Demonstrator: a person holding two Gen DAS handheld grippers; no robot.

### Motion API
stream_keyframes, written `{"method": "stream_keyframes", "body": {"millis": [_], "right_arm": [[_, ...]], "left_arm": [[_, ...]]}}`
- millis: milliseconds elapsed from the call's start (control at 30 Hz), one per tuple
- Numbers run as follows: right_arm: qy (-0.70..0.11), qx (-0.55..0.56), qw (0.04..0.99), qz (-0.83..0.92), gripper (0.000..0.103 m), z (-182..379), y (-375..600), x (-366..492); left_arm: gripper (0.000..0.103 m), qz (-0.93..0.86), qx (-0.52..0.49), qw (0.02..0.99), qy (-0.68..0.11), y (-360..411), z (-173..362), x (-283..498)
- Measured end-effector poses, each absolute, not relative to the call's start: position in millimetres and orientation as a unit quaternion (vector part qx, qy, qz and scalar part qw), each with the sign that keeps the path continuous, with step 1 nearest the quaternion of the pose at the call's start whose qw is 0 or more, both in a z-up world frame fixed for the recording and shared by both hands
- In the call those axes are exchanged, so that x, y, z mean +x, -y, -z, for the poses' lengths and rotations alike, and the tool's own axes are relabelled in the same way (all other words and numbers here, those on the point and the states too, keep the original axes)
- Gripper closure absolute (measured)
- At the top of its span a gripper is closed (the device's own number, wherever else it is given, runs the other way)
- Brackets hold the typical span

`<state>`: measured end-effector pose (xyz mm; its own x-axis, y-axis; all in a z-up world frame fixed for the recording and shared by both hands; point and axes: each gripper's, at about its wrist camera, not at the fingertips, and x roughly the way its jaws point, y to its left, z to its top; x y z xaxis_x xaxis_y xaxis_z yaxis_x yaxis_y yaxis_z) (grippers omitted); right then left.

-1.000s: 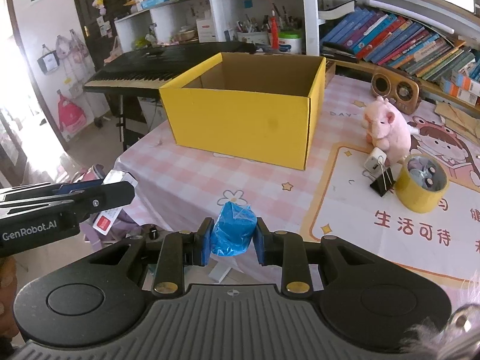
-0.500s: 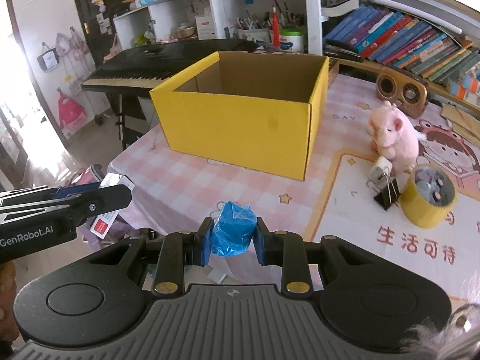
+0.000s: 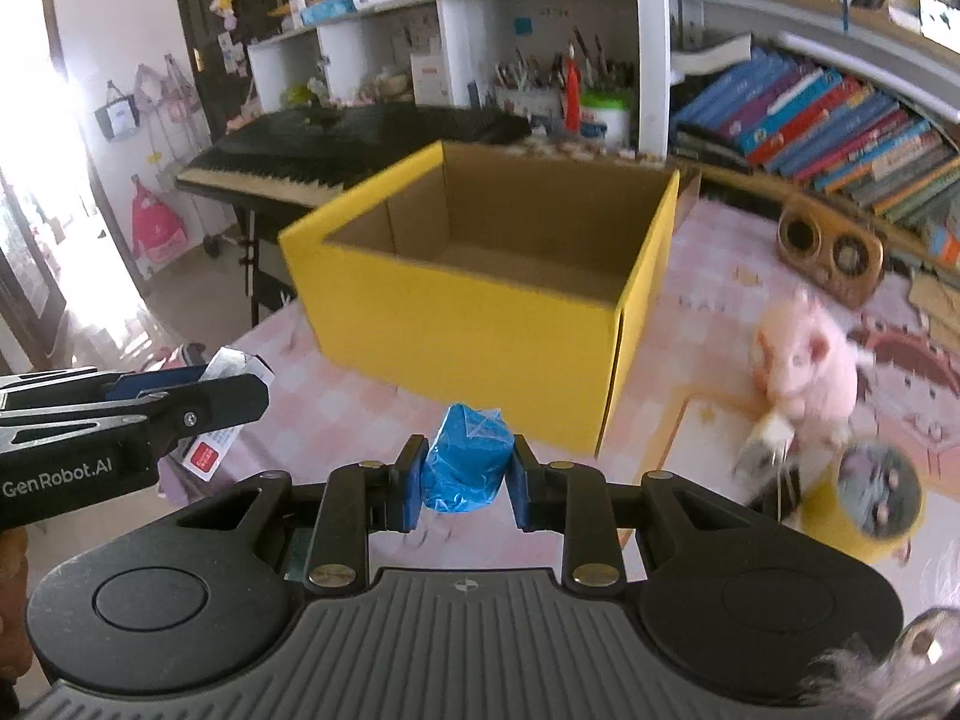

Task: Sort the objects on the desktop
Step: 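Carry the card box and blue cube with both tools over the yellow box, then open the left tool dropping the card box while the right tool releases the blue cube into the box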

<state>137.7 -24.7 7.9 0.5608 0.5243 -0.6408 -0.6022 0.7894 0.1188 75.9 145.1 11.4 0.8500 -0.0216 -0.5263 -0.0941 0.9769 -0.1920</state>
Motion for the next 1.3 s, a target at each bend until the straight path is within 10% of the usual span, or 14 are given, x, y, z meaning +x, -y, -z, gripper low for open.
{"method": "stream_keyframes", "body": {"millis": [600, 1300], "right_arm": [[-0.290, -0.078, 0.879, -0.371, 0.077, -34, -4, 265], [-0.356, -0.345, 0.748, -0.442, 0.078, 30, -88, 371]], "left_arm": [[0.075, -0.062, -0.089, 0.962, -0.250, -159, -33, 193], [0.075, -0.074, -0.075, 0.898, -0.427, -176, 35, 311]]}}
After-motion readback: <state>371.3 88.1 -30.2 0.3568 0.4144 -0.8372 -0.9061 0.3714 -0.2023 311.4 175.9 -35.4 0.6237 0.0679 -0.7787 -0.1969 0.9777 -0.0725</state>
